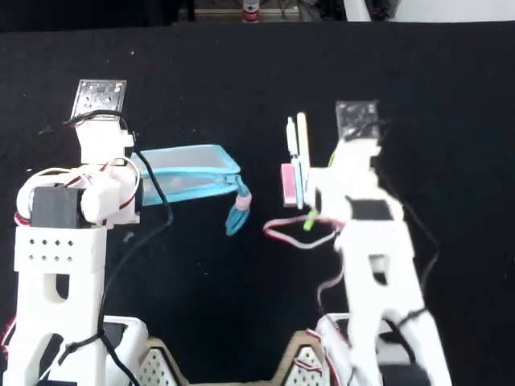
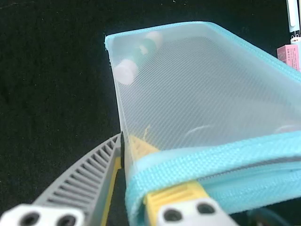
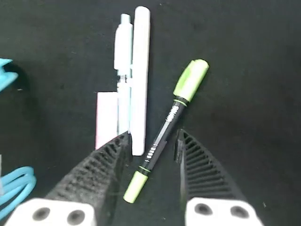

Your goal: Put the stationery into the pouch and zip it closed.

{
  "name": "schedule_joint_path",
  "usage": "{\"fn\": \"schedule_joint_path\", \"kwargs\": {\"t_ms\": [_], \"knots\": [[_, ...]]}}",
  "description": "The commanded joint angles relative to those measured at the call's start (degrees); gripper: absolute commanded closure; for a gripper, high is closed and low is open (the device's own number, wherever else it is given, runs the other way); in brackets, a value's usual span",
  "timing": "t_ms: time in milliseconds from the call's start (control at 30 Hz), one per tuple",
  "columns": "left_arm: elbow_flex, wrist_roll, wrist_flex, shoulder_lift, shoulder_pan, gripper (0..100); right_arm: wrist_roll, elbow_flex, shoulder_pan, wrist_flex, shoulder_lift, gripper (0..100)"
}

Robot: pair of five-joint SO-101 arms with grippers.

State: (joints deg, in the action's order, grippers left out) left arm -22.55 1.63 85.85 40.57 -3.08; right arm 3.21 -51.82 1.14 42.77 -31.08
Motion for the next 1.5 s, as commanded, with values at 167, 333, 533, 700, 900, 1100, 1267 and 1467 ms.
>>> {"fn": "schedule_joint_path", "kwargs": {"t_ms": [167, 333, 533, 700, 900, 1100, 1267, 1467], "knots": [[-0.5, -0.4, 0.4, -0.1, 0.0, 97, 0.6, 18.3, -1.1, 8.8, 15.2, 84.8], [-0.5, -0.4, 0.4, -0.1, 0.0, 97, 0.5, 24.6, -8.7, 8.8, 24.1, 85.0], [-0.6, -0.4, 0.4, -0.1, 0.0, 97, 0.6, 30.8, -11.4, 4.0, 37.3, 85.0], [-0.6, -0.4, 0.4, -0.1, 0.0, 97, 0.3, 37.0, -11.3, 4.0, 45.8, 85.0], [-0.6, -0.4, 0.4, -0.1, 0.0, 97, 0.1, 39.4, -11.5, 7.6, 48.6, 85.9], [-0.6, -0.3, 0.3, -0.1, 0.0, 97, -4.0, 39.3, -11.6, 12.6, 45.1, 87.4], [-0.6, -0.3, 0.3, -0.1, 0.0, 97, -5.7, 37.0, -11.5, 13.4, 41.8, 84.9], [-0.6, -0.3, 0.3, -0.1, 0.0, 97, -10.6, 28.0, -16.3, 10.5, 34.9, 84.7]]}}
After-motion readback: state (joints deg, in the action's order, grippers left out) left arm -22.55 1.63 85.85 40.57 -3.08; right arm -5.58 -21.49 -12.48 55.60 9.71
